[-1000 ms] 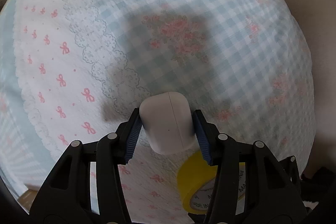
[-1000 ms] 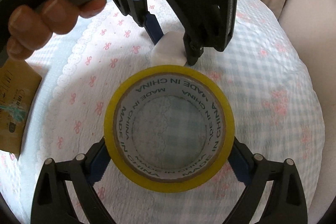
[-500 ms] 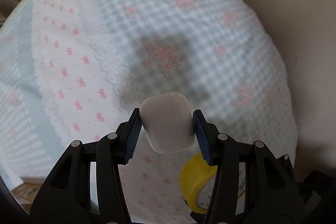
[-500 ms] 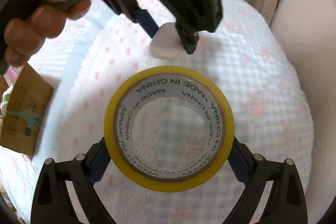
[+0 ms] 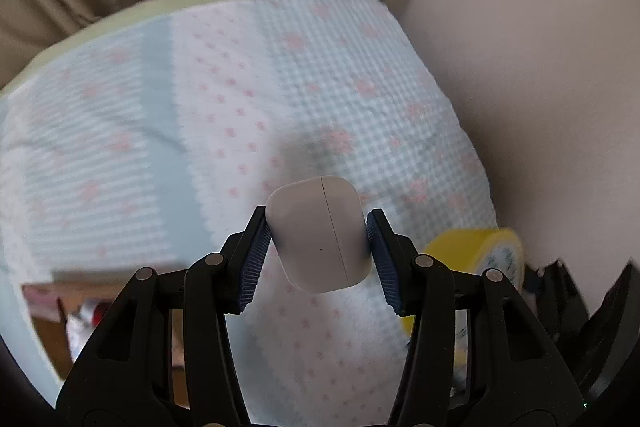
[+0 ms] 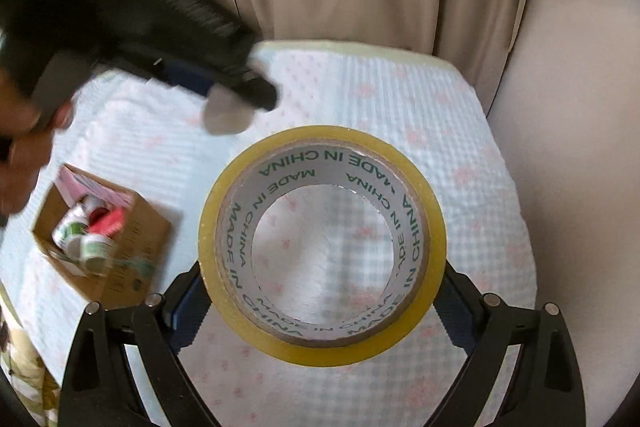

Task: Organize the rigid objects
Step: 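Lift and carry the earbud case with the left tool while the right tool carries the tape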

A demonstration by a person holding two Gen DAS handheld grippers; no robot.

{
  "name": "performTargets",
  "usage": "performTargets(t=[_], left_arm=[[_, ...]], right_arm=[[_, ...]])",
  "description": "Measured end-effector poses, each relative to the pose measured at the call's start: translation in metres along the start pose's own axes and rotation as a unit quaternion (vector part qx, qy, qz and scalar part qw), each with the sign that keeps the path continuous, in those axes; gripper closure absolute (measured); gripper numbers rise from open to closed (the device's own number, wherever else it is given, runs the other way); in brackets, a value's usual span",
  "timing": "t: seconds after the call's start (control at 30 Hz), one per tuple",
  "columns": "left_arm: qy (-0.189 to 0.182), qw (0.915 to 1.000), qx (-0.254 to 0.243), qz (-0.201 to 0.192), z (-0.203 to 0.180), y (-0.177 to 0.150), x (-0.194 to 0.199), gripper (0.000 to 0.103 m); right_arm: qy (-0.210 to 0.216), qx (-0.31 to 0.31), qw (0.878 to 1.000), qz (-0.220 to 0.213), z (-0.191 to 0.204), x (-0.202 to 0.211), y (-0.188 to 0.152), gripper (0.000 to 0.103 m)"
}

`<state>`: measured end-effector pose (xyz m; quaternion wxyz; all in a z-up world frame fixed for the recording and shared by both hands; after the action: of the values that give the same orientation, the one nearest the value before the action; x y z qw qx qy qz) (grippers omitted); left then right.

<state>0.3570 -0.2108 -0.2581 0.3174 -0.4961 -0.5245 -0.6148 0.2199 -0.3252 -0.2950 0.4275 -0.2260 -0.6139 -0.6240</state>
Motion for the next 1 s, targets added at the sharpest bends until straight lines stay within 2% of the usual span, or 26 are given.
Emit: performTargets(t=[0.27, 0.53, 0.73, 1.0], left_arm=[[0.033, 0.9967, 0.065, -0.036, 0.089, -0.061, 0.082, 0.057], [0.06, 0.9916, 0.107, -0.039, 0.193, -0.128, 0.122, 0.057], [0.055, 0.9931, 0.099, -0.03, 0.259, -0.161, 0.12, 0.057], [0.044, 0.9982, 0.042, 0.0, 0.33, -0.188, 0.079, 0.057]], right_arm=[[0.044, 0.022, 0.999, -0.019, 0.062, 0.048, 0.031, 0.008], [0.095, 0.036, 0.994, -0.025, 0.155, 0.049, 0.052, 0.008], [0.114, 0.001, 0.993, -0.007, 0.231, 0.027, 0.055, 0.008], [0.085, -0.091, 0.992, 0.015, 0.301, -0.016, 0.056, 0.008]])
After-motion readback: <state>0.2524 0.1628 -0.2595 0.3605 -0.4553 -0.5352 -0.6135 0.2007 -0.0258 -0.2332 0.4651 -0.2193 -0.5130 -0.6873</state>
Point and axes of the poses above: each gripper's, at about its wrist camera, not at the fingertips, and x roughly against the way its jaws point, z to its left, y to its top, the point moved 1 cm from there along -x, roughly the way its jaws point, and after that the axes turned 12 degrees about y, right-handed, at the moved point
